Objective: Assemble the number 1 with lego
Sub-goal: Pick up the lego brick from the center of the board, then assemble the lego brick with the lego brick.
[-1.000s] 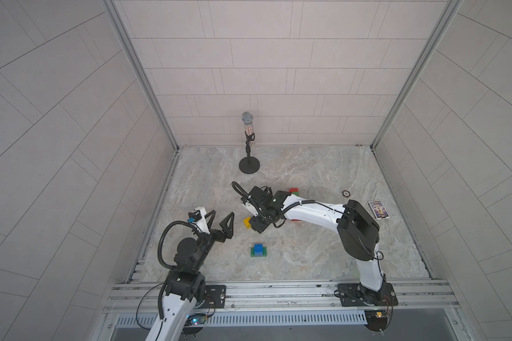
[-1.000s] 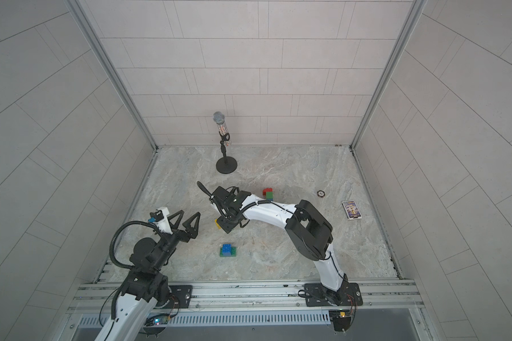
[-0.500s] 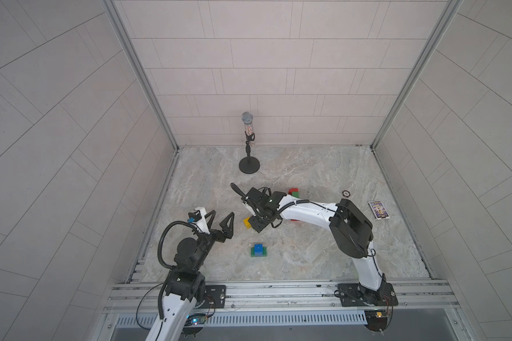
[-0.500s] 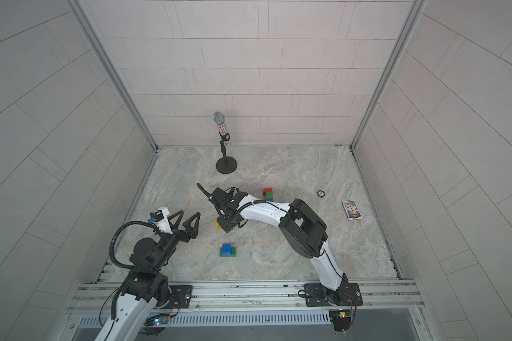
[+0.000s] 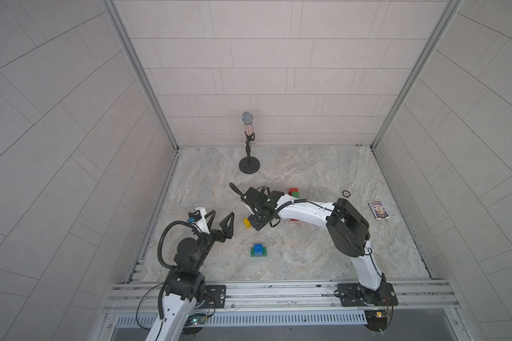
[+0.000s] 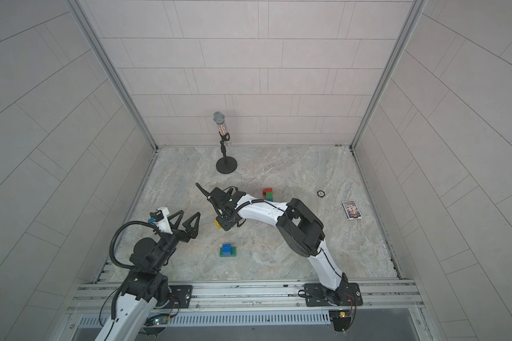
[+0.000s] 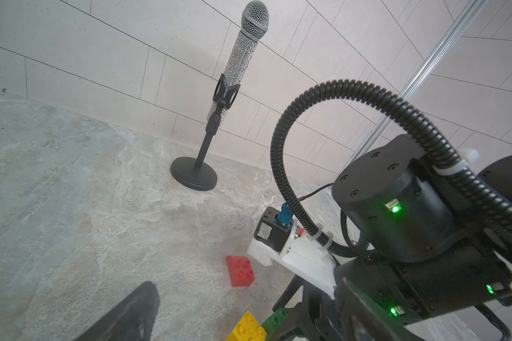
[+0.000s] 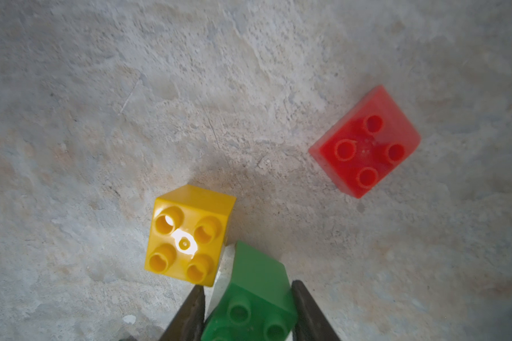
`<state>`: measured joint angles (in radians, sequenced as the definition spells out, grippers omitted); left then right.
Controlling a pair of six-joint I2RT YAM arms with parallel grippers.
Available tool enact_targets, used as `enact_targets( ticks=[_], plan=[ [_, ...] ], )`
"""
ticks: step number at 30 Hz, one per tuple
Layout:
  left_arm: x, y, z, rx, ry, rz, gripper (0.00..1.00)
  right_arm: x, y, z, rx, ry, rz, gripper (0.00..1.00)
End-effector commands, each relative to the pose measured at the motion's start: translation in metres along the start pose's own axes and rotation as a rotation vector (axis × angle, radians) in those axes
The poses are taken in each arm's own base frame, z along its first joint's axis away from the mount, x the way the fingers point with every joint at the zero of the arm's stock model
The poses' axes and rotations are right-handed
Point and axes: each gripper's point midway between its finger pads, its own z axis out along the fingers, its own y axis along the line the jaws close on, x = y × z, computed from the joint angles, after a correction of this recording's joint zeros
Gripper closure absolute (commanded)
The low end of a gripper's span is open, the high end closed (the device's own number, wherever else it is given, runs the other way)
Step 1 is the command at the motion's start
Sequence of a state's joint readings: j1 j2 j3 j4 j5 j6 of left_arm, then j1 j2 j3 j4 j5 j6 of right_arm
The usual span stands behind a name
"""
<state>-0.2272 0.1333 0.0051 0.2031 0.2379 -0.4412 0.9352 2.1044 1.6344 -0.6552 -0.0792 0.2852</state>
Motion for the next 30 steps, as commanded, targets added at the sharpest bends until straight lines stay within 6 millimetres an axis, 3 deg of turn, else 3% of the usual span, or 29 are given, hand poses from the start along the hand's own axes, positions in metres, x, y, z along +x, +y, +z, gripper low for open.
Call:
enact_targets(
  ticks=[1,6,11,18,22,26,30],
  plan=[
    [0.007,0.004,0.000,-0.008,0.008,-0.007,0.00,0.000,-0.005,-0.004,0.039,0.013,-0.021,0.66],
    [0.006,0.004,0.000,-0.008,0.007,-0.007,0.00,0.004,0.001,-0.014,-0.001,0.018,-0.094,0.82],
    [0.007,0.004,0.000,-0.009,0.007,-0.007,0.00,0.020,0.010,-0.038,-0.079,0.001,-0.233,1.00],
    [0.007,0.004,0.000,-0.008,0.007,-0.007,0.00,0.050,0.008,-0.085,-0.099,-0.072,-0.443,1.00],
    [0.007,0.004,0.000,-0.010,0.008,-0.007,0.00,0.079,0.041,-0.120,-0.314,-0.136,-0.690,1.00],
    [0.007,0.005,0.000,-0.011,0.009,-0.007,0.00,0.104,0.063,-0.138,-0.421,-0.213,-0.942,1.00],
    [0.007,0.005,0.000,-0.012,0.009,-0.007,0.00,0.104,0.072,-0.142,-0.441,-0.254,-1.017,1.00]
  ],
)
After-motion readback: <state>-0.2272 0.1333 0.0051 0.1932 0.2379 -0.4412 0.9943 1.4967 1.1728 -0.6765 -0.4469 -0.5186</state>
